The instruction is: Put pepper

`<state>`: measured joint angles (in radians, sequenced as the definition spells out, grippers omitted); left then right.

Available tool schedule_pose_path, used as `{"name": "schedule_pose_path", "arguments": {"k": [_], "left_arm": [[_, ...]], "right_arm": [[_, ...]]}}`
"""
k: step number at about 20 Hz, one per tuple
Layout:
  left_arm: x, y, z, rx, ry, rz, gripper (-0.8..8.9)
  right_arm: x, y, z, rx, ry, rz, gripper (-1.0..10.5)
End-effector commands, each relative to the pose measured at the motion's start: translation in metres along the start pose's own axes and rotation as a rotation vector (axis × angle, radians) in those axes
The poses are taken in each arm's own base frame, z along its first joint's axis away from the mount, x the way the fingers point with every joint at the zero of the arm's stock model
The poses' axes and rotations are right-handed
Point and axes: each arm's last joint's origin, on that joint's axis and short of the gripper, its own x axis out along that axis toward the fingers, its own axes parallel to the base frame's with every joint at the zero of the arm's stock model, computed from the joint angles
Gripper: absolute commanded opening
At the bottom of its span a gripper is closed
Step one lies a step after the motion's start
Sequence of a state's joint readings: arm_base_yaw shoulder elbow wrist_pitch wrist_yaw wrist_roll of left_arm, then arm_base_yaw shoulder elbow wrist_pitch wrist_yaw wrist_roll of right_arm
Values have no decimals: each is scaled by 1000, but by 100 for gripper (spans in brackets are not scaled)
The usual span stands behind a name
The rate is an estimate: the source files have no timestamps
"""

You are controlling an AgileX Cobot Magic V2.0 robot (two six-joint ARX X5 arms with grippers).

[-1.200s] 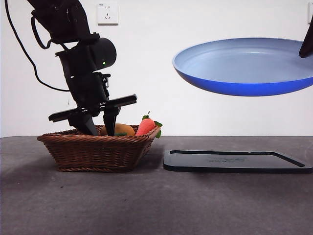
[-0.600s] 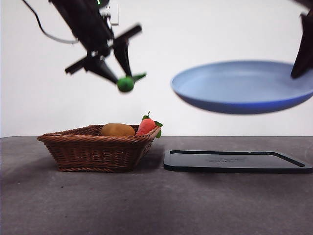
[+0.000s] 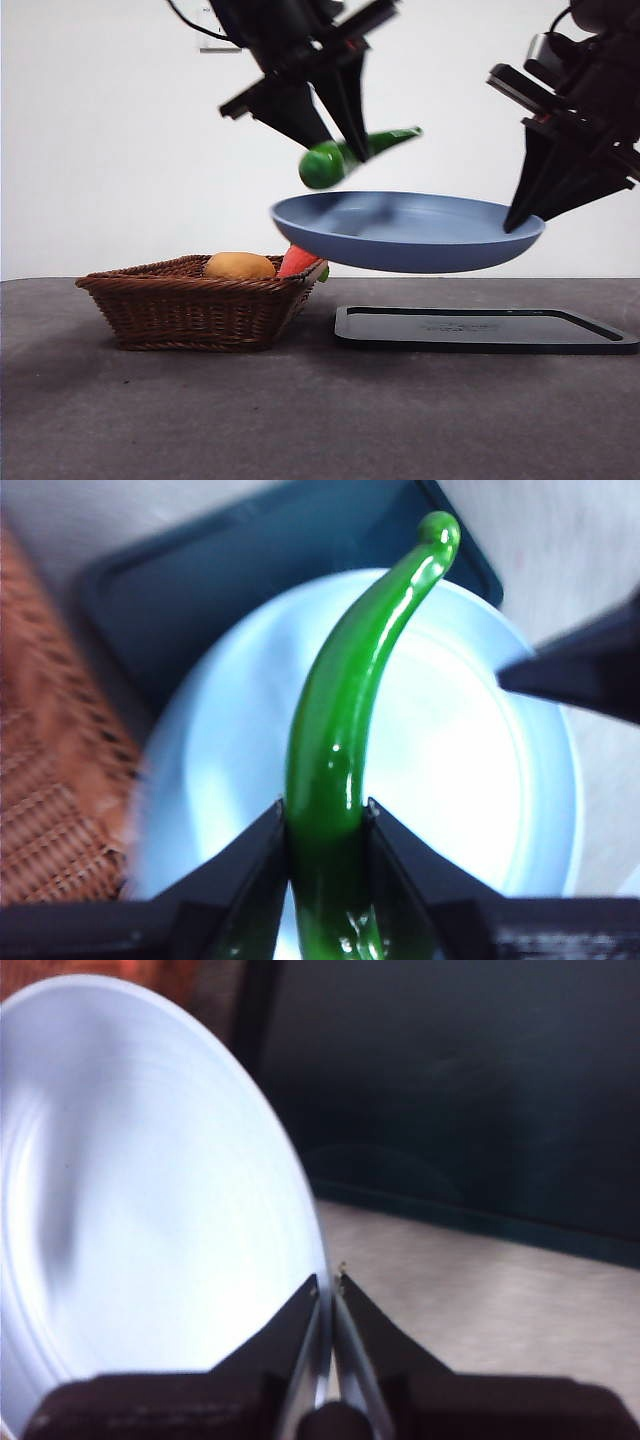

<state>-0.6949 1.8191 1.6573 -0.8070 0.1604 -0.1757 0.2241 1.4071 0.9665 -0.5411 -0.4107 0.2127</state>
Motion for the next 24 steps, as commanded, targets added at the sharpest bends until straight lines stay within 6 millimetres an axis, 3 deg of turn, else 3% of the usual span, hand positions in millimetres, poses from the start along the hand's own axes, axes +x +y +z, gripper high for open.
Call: {"name": "schedule_pose_path", "arguments": {"k": [1,5,9,15,19,24], "left_arm": [[26,-5,-2,64,58,27,73],[44,-7,-7,87,112,35,77],[45,-11,-8,103,106,78,211],[37,-15,-8,109,97,62,251],[1,-20,-7,119,51,54,250],[-75,-28,-11,158,-88,36,249]], "right_arm": [[0,5,5,9,-14,17,5],[0,6,5,13,-11,18,5],[0,6,5,13,-11,19,5],[0,5,4,17,-4,17,5],[-2,0,5,35,-5,1,5],[-13,-40,17,139,-97,-69,5]]}}
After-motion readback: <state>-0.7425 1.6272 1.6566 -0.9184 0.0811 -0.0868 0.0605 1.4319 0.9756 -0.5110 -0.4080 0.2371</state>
